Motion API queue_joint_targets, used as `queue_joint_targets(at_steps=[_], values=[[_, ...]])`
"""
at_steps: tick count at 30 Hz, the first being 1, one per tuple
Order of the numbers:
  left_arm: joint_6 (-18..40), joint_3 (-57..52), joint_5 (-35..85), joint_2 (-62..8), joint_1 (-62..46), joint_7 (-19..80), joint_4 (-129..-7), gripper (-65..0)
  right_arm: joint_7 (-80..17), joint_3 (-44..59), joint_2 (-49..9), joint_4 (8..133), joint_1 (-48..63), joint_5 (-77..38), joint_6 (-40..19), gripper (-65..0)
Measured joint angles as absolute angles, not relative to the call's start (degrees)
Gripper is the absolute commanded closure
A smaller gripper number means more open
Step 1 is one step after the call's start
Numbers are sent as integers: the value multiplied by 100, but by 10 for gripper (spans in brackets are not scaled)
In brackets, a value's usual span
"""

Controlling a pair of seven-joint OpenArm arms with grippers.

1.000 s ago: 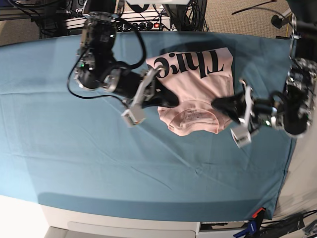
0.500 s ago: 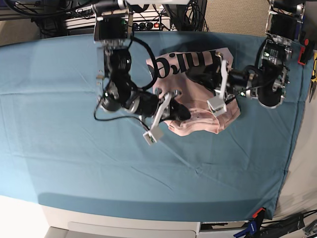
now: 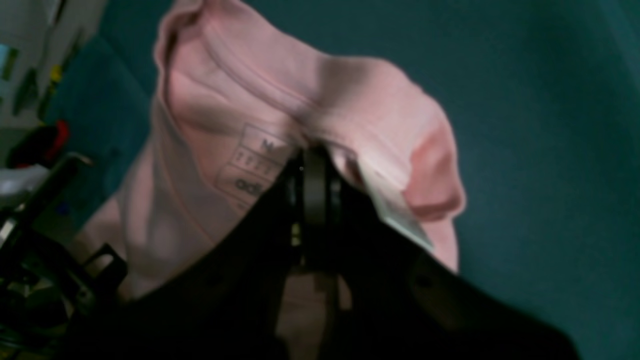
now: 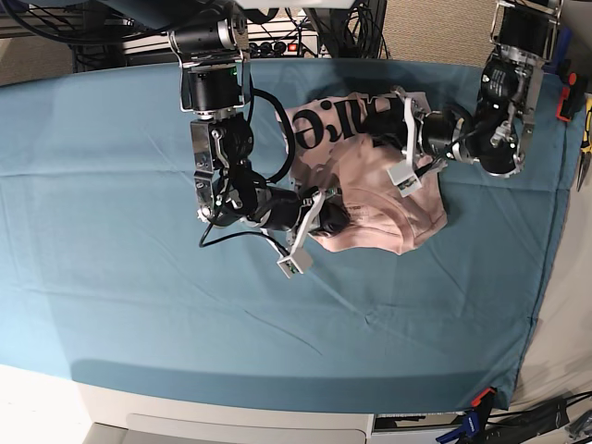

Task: Fold the T-shirt properly

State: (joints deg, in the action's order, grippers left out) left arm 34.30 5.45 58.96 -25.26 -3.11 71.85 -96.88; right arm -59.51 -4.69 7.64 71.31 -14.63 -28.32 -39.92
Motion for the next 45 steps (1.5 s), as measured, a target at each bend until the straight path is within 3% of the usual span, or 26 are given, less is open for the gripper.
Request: queue_joint_targets(at_steps=[9,15,18,26,33,38,45], values=[[3297,545,5739,-2526,-329,7135,-9776,0,-6034,-469,762,7157,-1529,-2832,-3992,0],[3409,419,5634,-2541,-331,7159,-10523,0,-6842,-469,749,8305,-1638,-3273,-3975,0],[3411,67,5636,-2668,-344,7061,-10761,0,-7284,-469,749,8882,-1678,-3297,-3992,0],[3037,-1774,5422,-3398,-768,6997,-10879,0,-7505,-469,307,8969,-1175,-3282,-3721,0],[2792,-3363,5428,-3461,-1697,6993,-10884,0,-7509,-469,-526,9974,-102,-2980,-3496,0],[2676,-3763,5468,-3459,-2480,6989,-10881,0,-7509,-274,-921,10674,1081,-3028,-3498,0],[2676,-3758,5631,-3135,-3575,6960,-10884,0,-7476,1188,-1284,11607,2707,-3037,-3343,0]])
